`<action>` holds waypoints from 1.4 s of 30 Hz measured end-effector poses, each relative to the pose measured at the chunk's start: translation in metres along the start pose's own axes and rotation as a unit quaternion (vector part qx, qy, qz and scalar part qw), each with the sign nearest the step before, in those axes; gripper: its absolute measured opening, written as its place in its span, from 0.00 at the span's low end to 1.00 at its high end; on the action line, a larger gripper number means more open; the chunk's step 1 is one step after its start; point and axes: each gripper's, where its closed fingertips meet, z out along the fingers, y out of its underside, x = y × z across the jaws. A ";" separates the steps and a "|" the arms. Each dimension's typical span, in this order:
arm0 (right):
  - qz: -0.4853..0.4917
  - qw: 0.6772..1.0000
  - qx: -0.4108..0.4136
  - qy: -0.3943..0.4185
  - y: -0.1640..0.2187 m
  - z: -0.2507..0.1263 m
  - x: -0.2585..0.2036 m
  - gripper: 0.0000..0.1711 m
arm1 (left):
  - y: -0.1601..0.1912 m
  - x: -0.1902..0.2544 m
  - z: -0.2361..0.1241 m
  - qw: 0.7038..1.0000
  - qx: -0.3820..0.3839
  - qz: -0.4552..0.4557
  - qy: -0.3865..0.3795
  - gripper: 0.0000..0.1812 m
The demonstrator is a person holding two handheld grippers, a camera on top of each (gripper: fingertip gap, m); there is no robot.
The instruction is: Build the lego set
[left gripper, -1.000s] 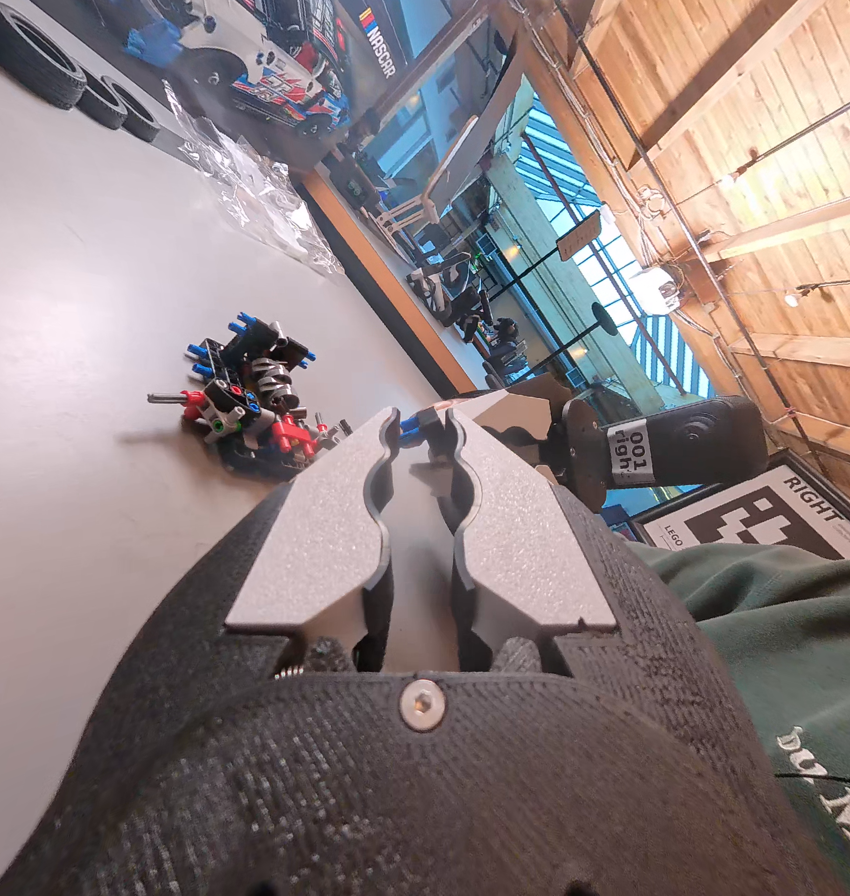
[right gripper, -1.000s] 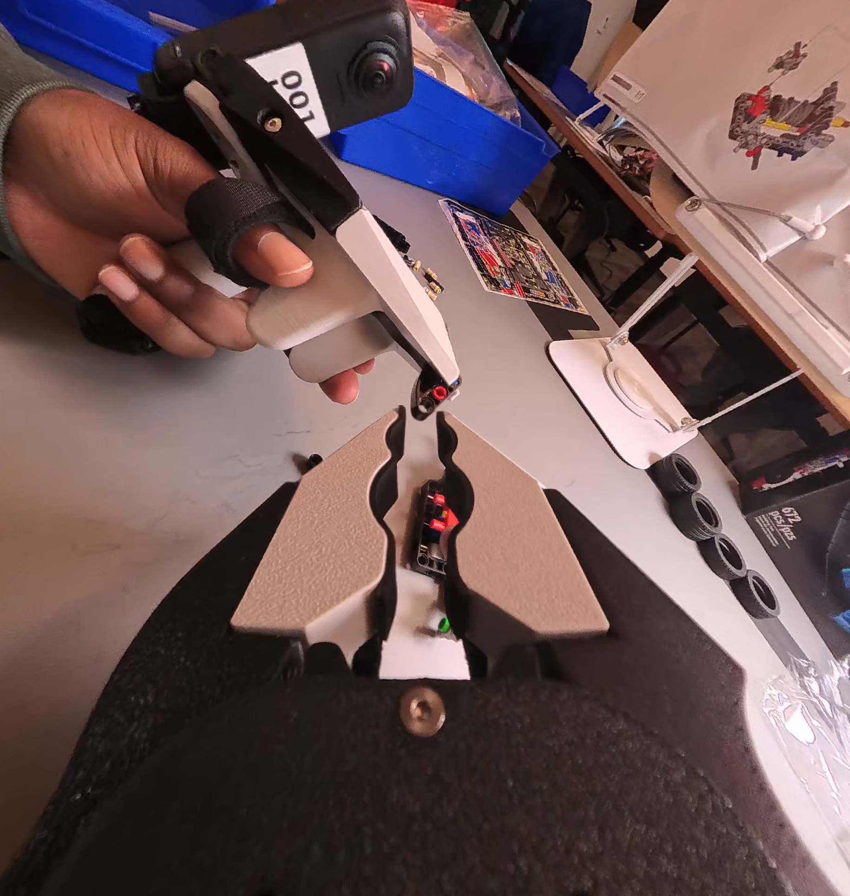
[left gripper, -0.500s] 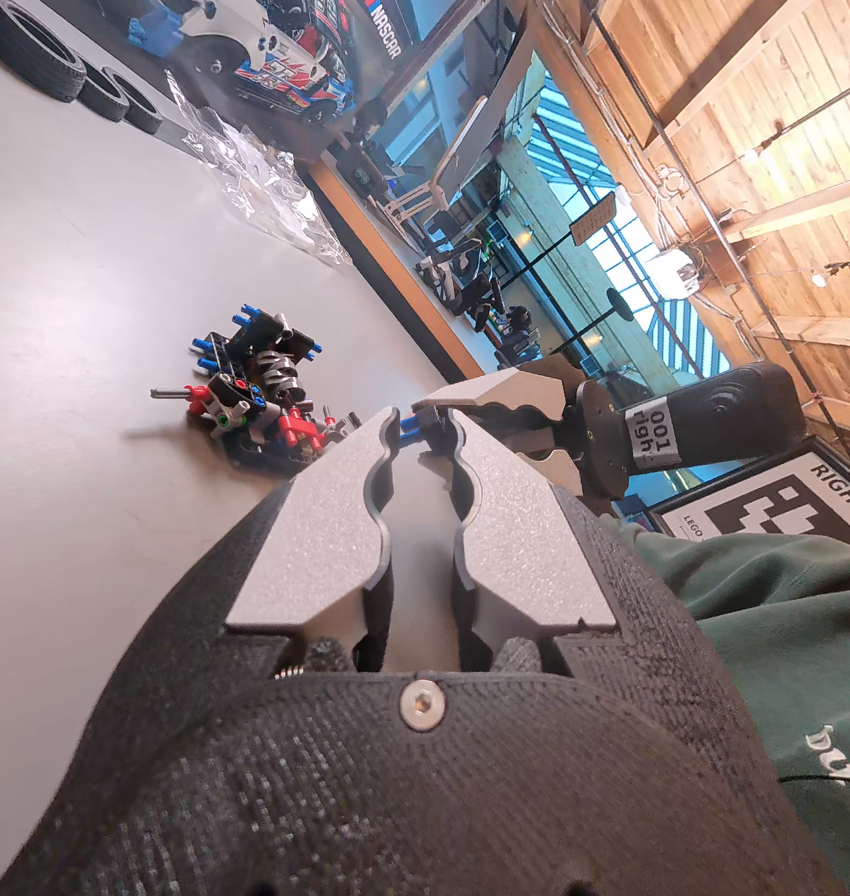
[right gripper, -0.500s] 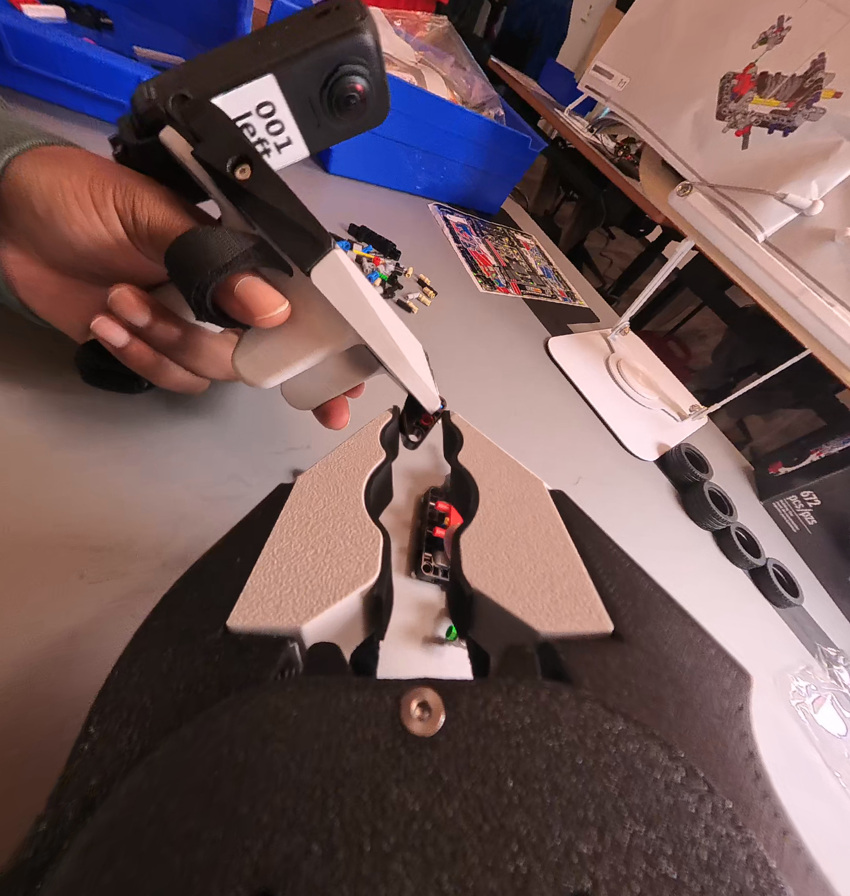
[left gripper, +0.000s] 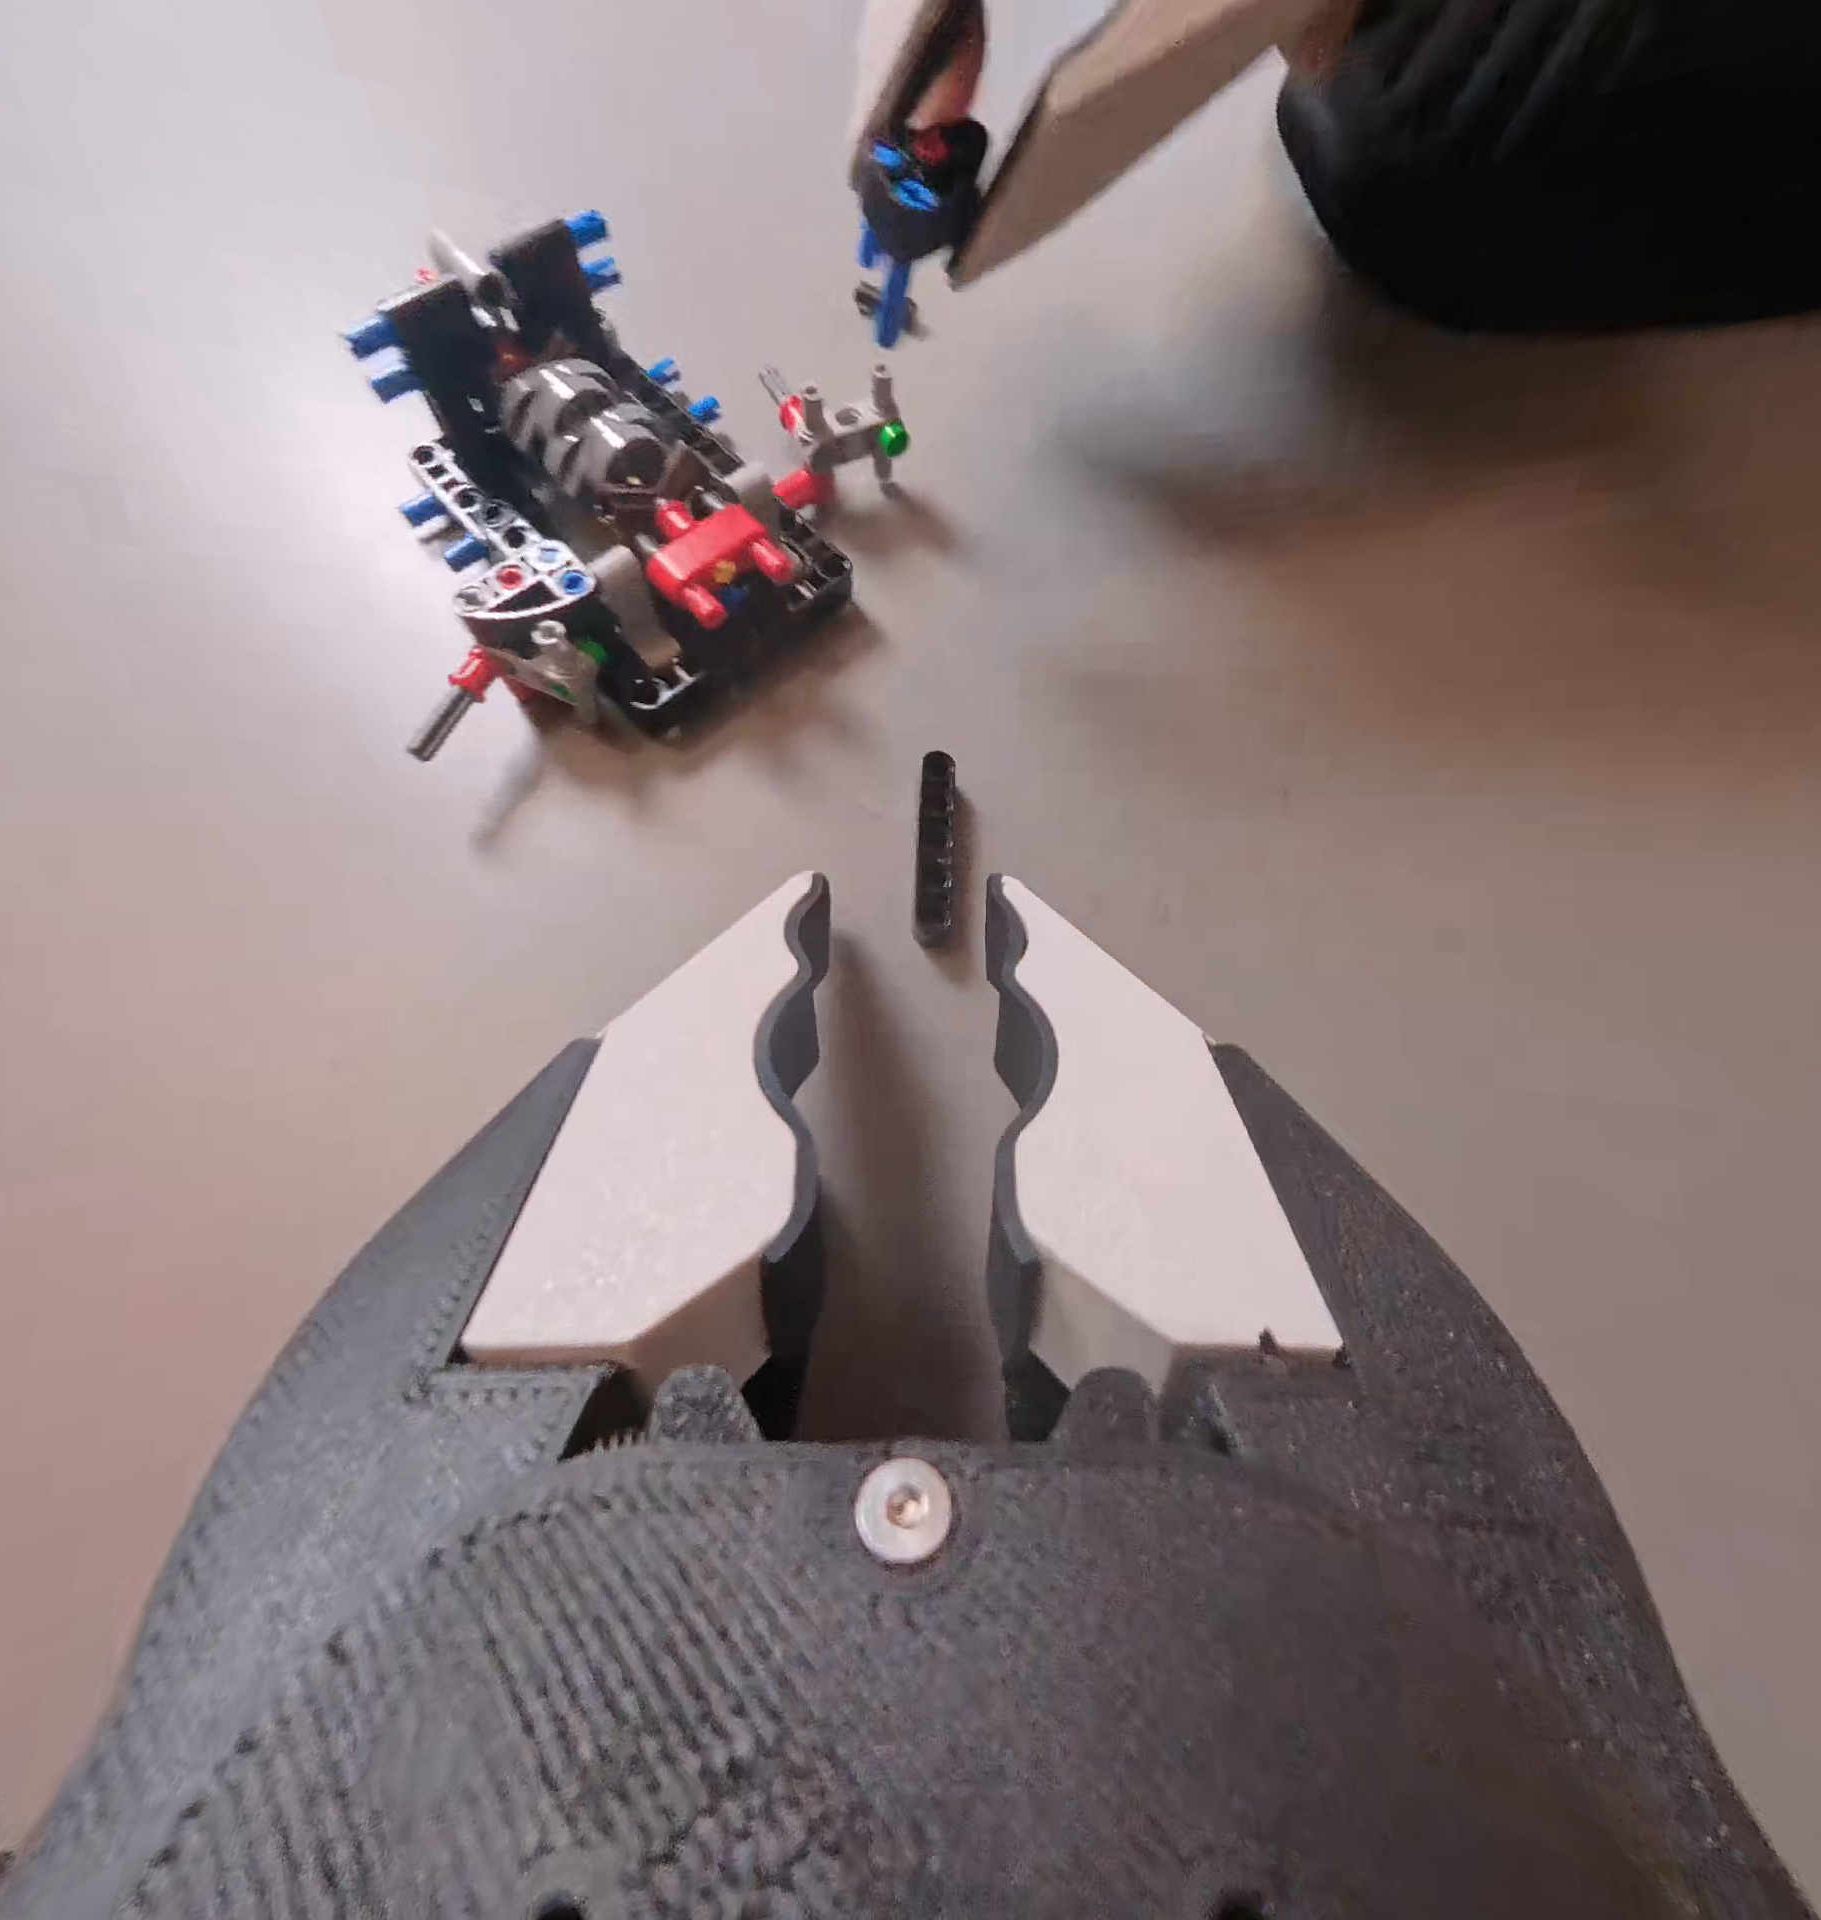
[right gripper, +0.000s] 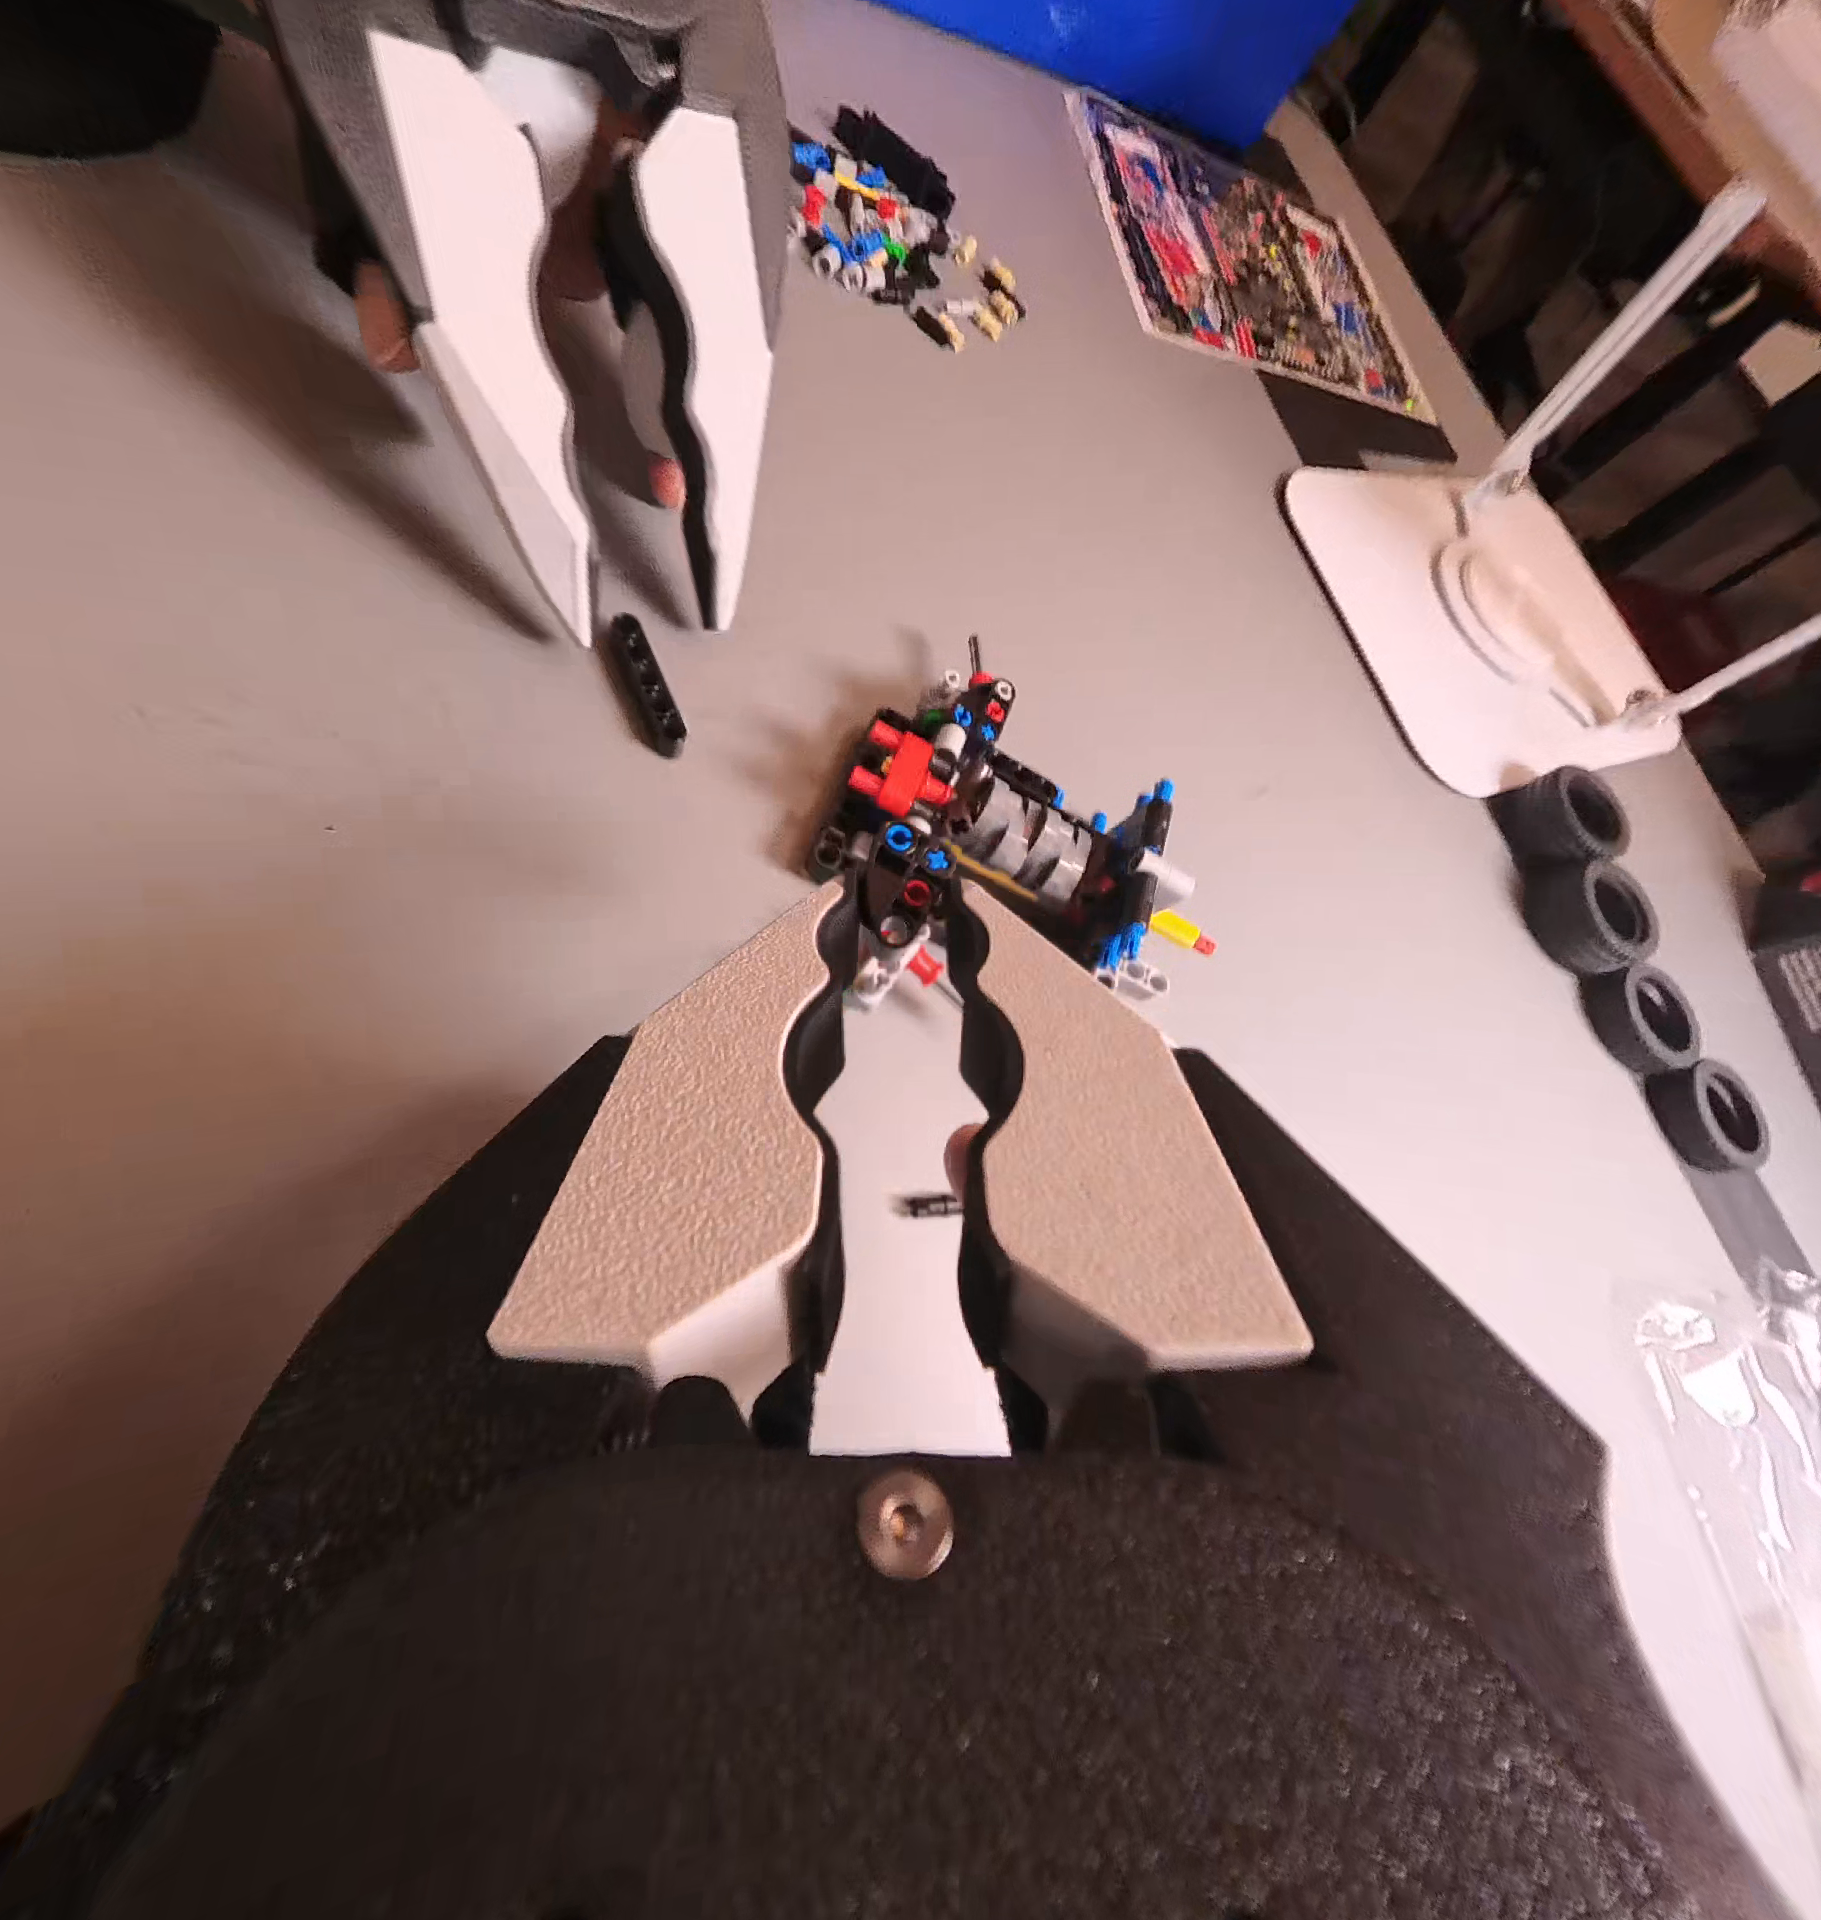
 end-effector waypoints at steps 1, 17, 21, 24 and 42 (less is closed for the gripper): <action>0.007 1.000 -0.001 0.001 0.002 0.001 0.002 0.08 | 0.002 0.002 0.003 1.000 -0.013 0.022 0.001 0.14; -0.002 0.998 -0.022 -0.058 0.010 0.030 0.005 0.08 | -0.021 0.002 0.035 0.981 -0.019 0.173 0.088 0.03; -0.002 0.998 -0.026 -0.064 0.012 0.032 0.003 0.08 | -0.021 0.002 0.035 0.980 -0.012 0.181 0.081 0.03; -0.001 0.997 -0.027 -0.066 0.013 0.033 0.002 0.07 | -0.021 0.002 0.035 0.979 -0.010 0.186 0.077 0.03; 0.013 0.996 0.011 -0.082 -0.014 0.020 -0.030 0.07 | -0.010 0.029 0.022 0.998 -0.062 -0.010 0.031 0.17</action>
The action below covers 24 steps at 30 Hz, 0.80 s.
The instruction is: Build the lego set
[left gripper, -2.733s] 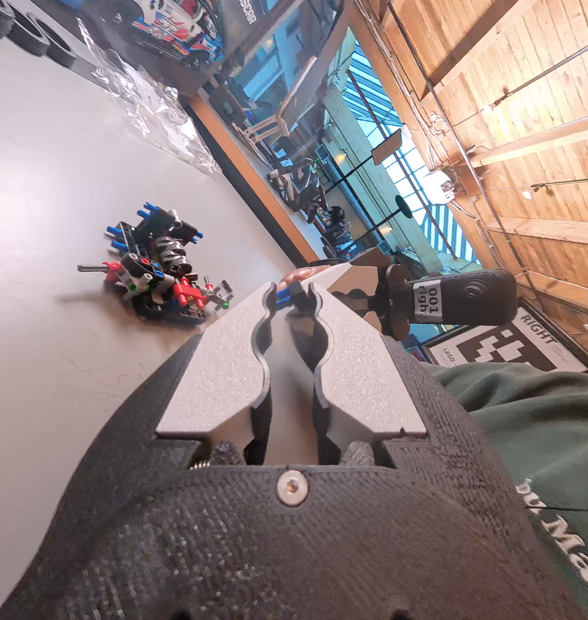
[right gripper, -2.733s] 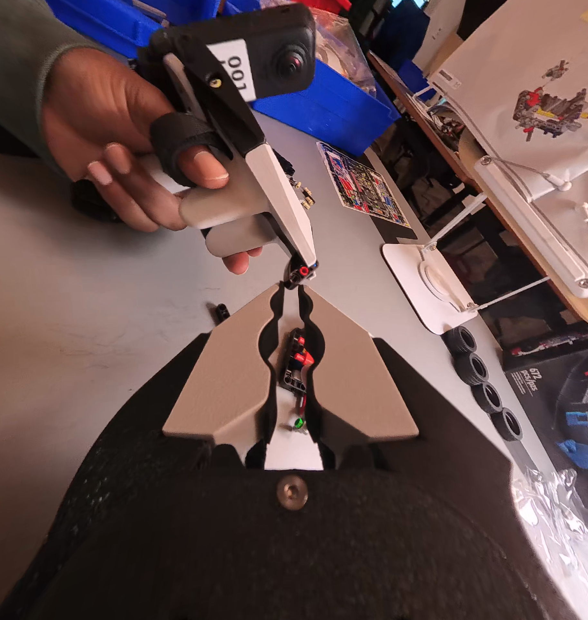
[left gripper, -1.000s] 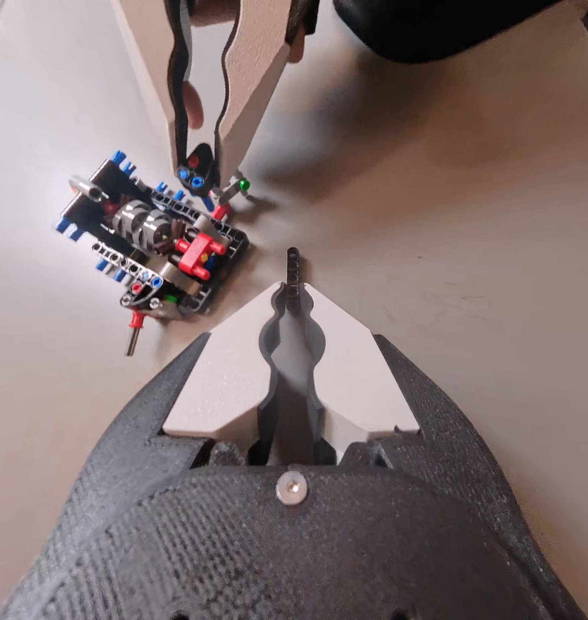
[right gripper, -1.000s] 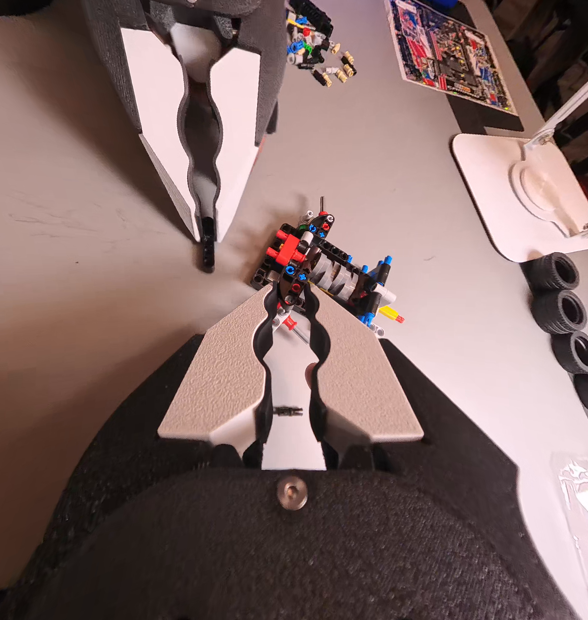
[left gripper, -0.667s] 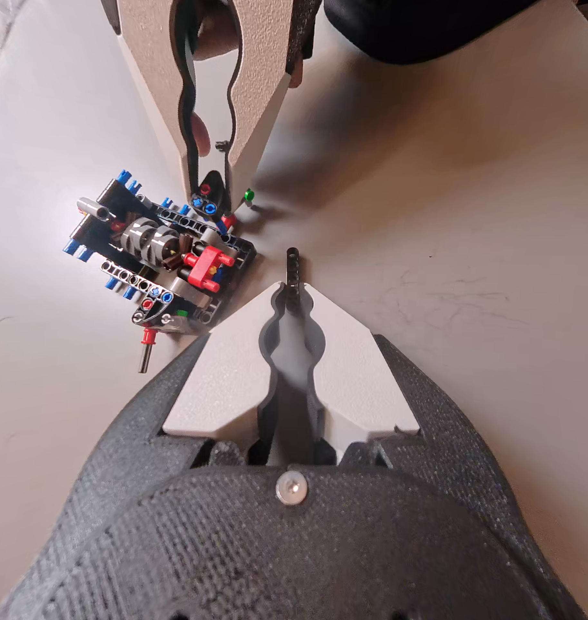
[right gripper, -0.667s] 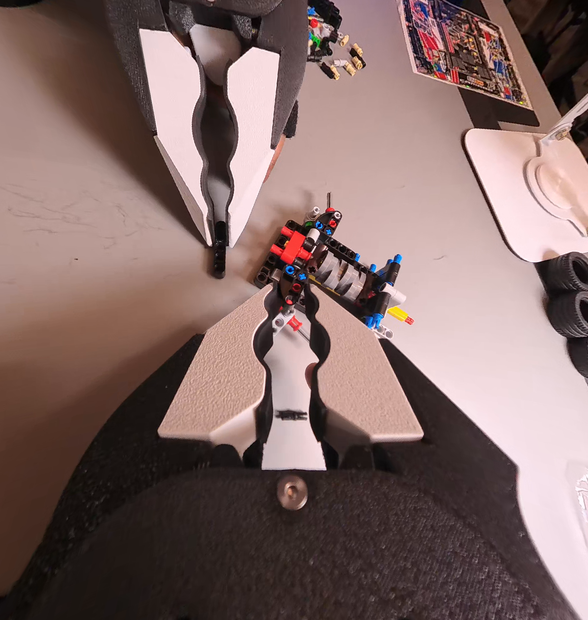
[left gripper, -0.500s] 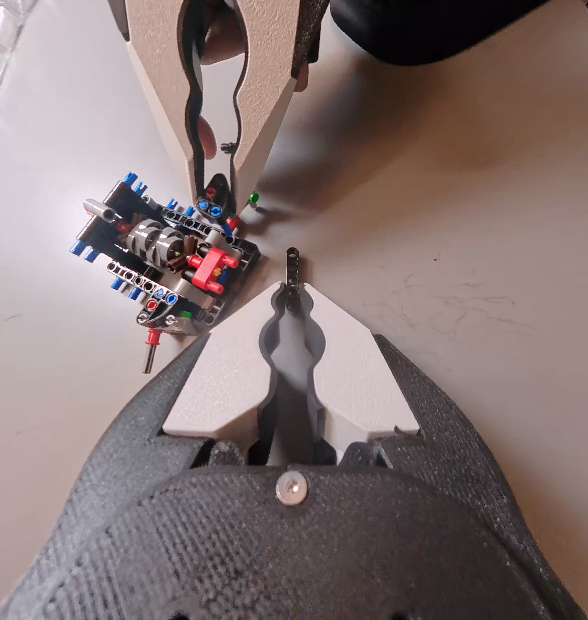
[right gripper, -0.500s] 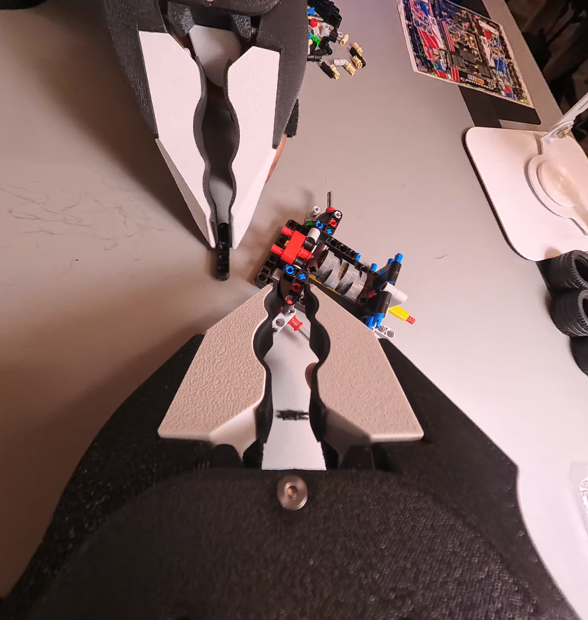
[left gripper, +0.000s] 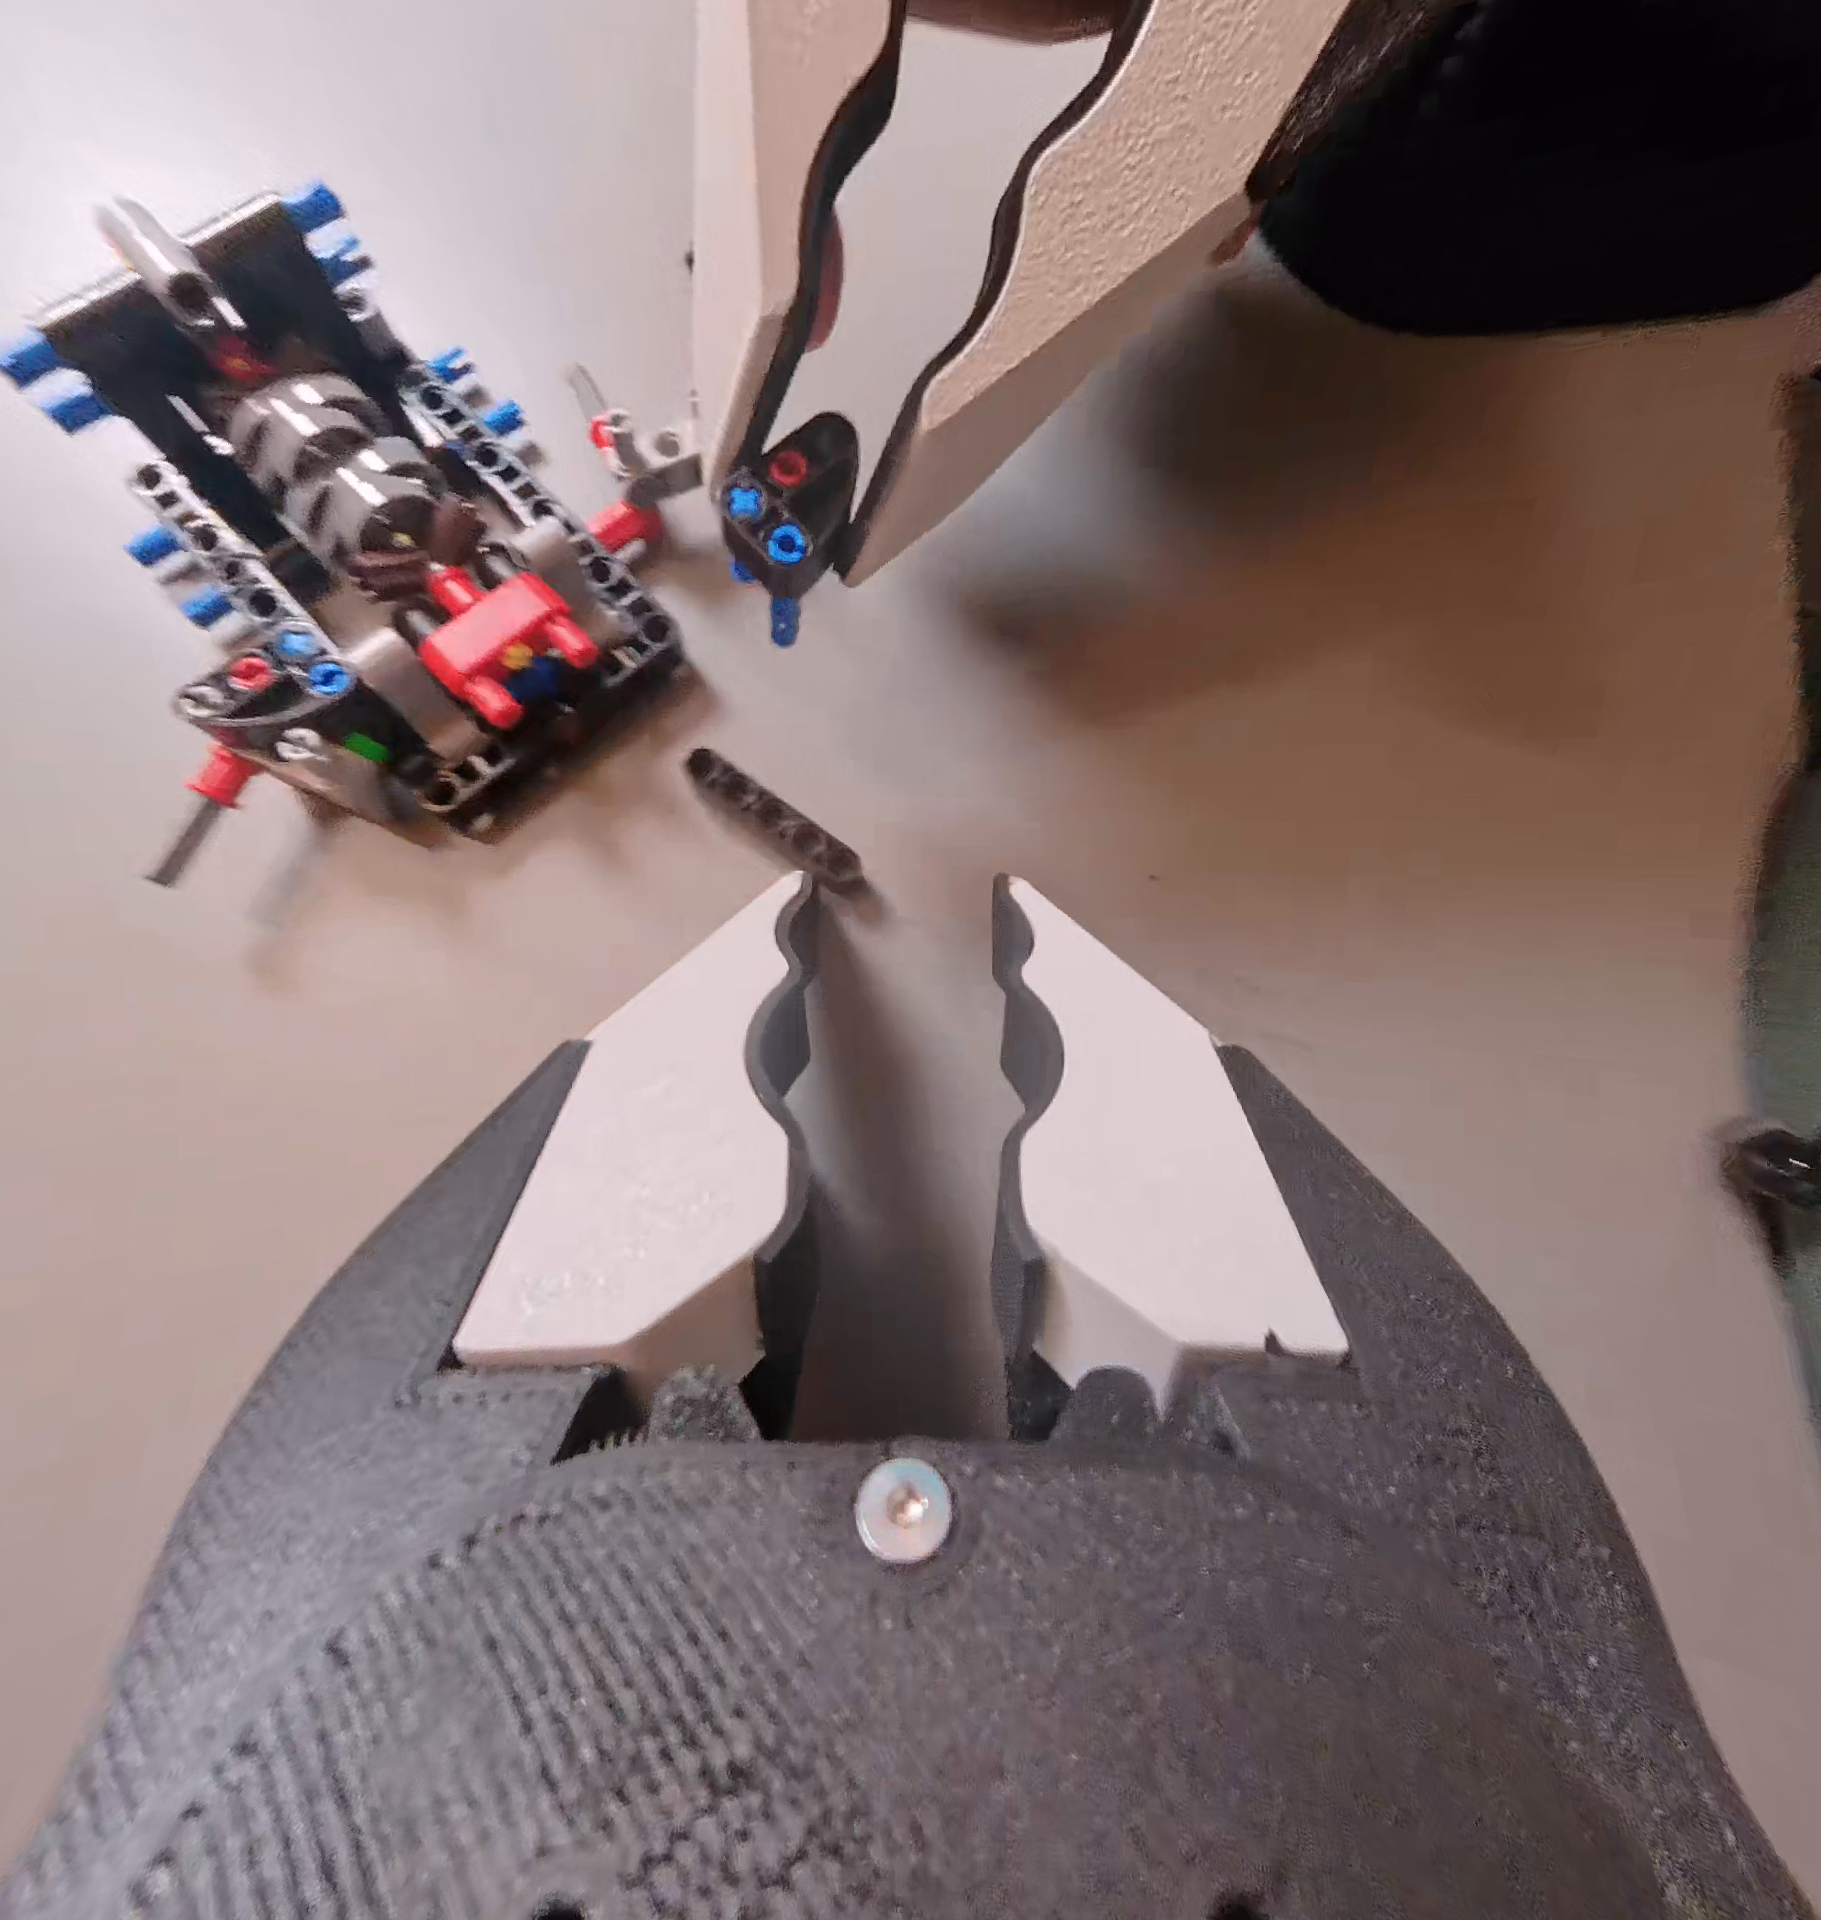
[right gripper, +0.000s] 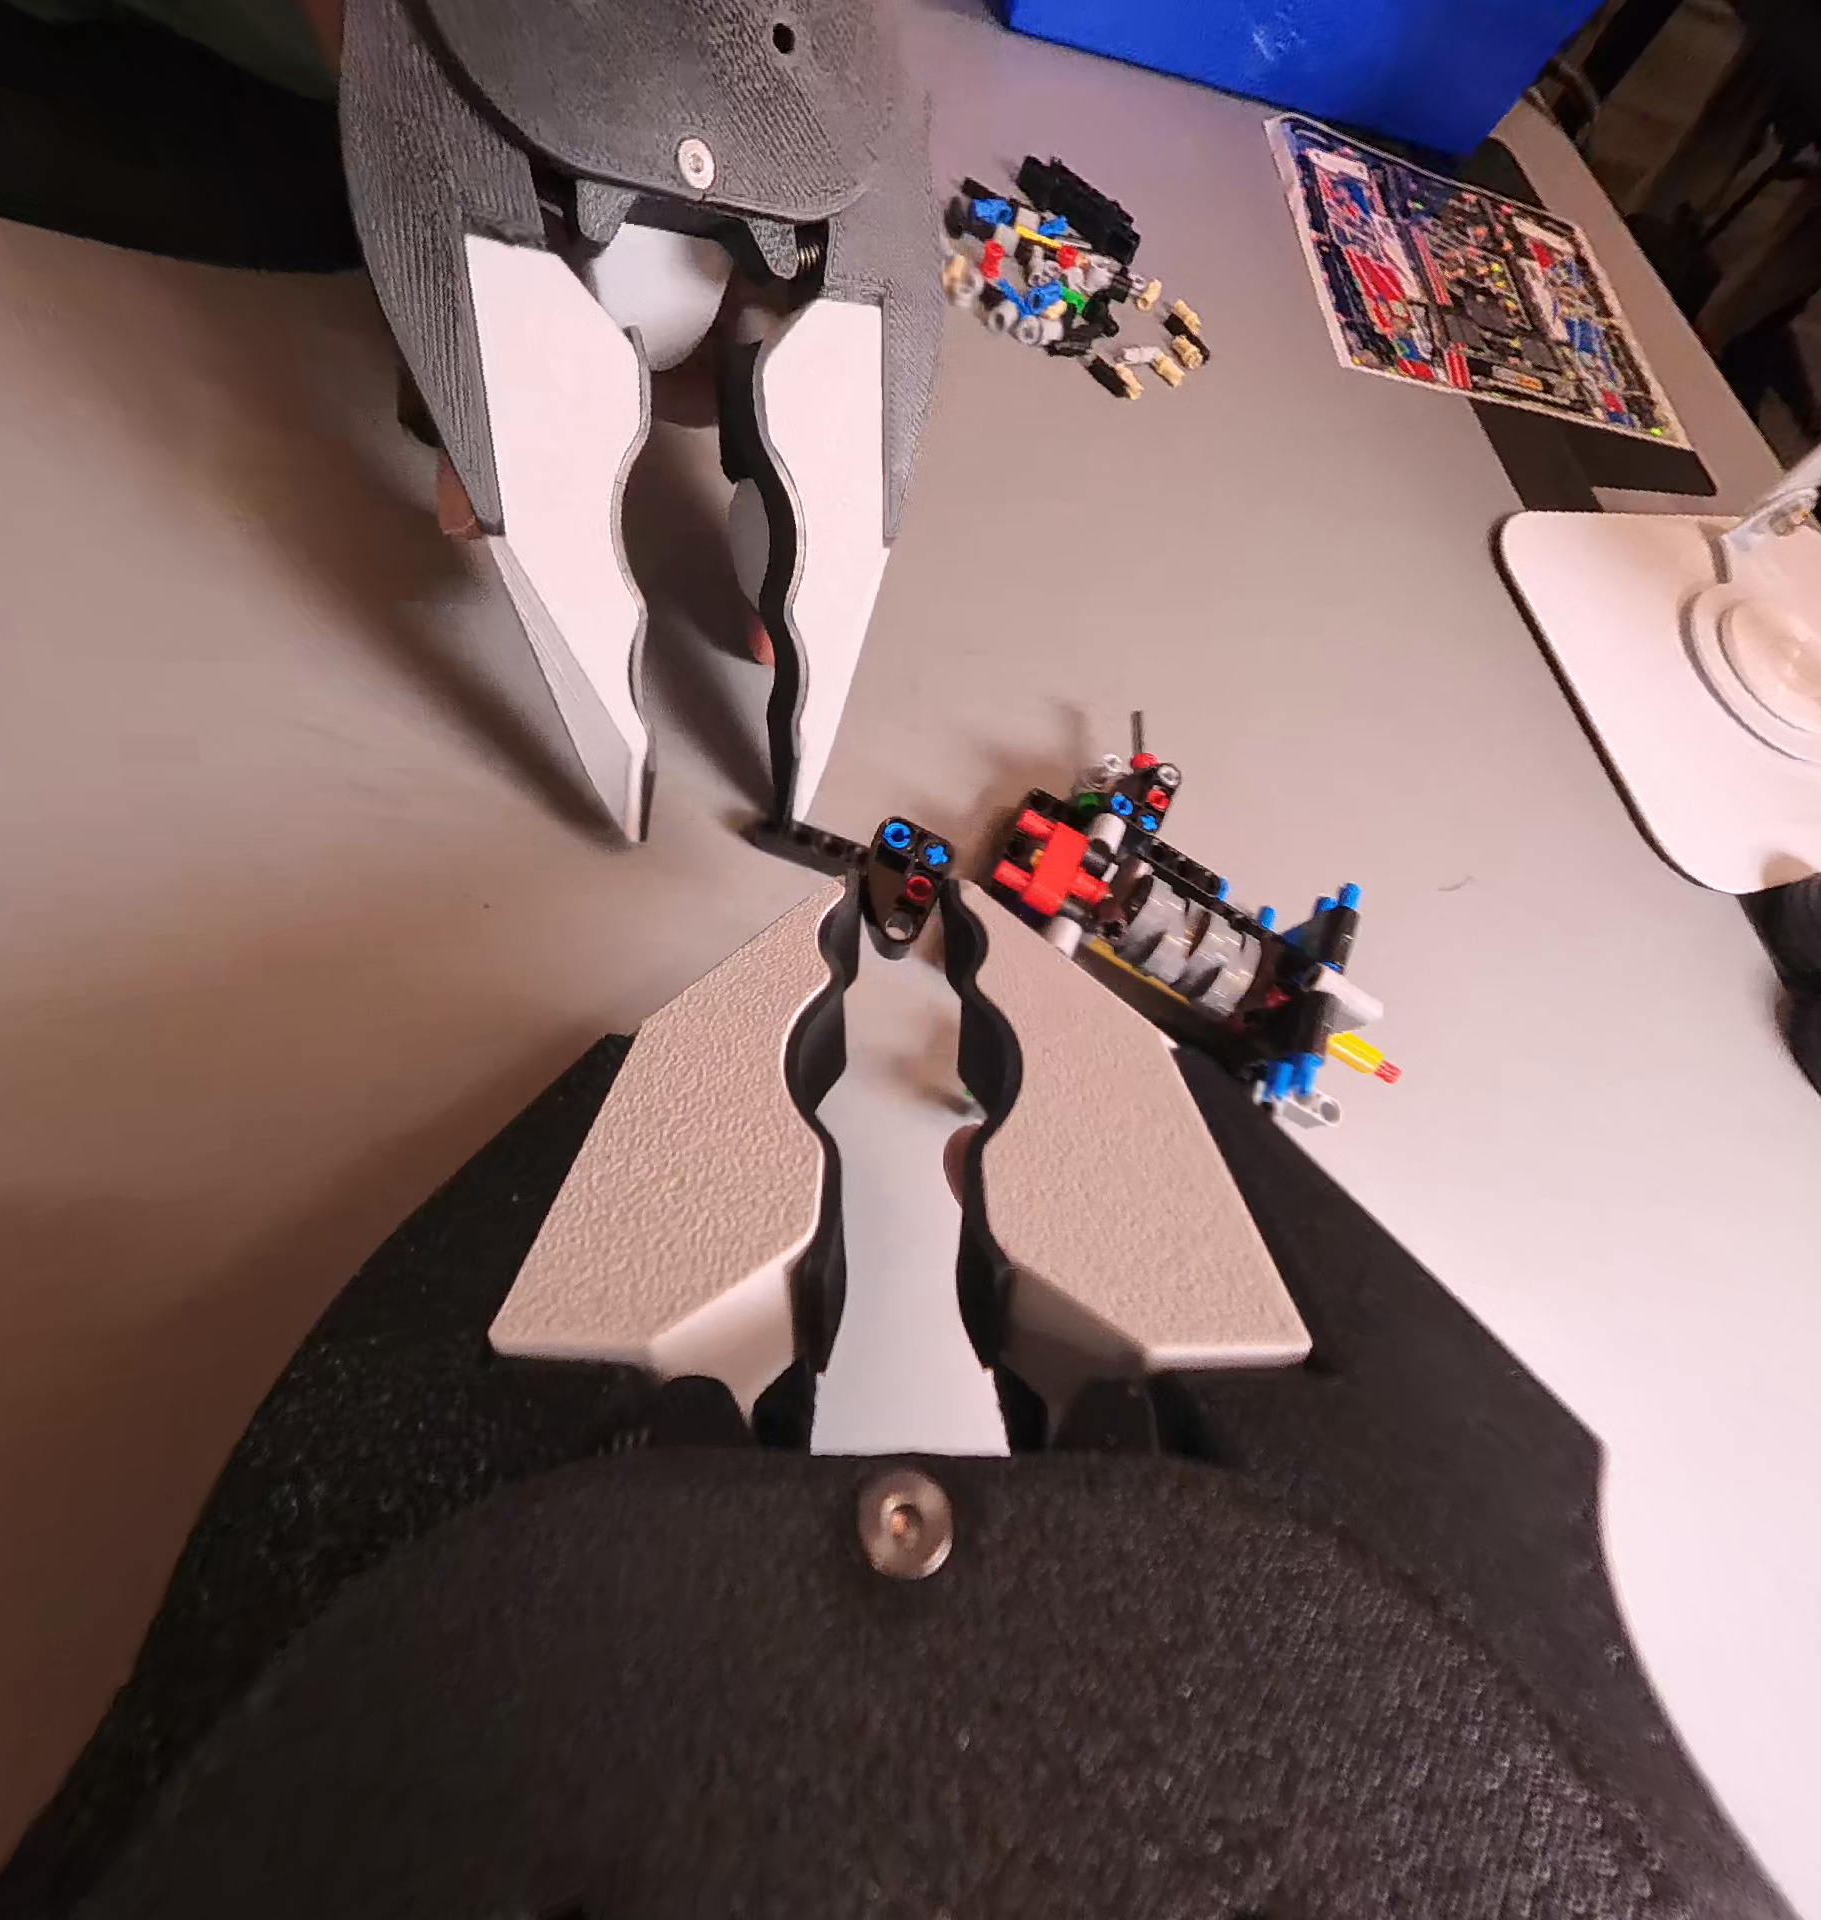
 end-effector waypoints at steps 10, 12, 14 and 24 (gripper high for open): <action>-0.007 0.999 0.005 -0.038 -0.005 0.015 -0.019 0.07 | 0.002 -0.024 -0.003 0.995 0.030 0.098 0.008 0.25; -0.004 0.999 0.010 -0.046 -0.005 0.017 -0.019 0.07 | 0.000 -0.025 -0.002 0.990 0.042 0.128 0.033 0.29; -0.004 0.999 0.012 -0.050 -0.004 0.018 -0.018 0.07 | -0.002 -0.025 0.000 0.988 0.046 0.139 0.053 0.30; -0.005 0.996 0.023 -0.084 -0.001 0.024 -0.025 0.07 | -0.009 -0.018 0.007 0.981 0.048 0.175 0.074 0.20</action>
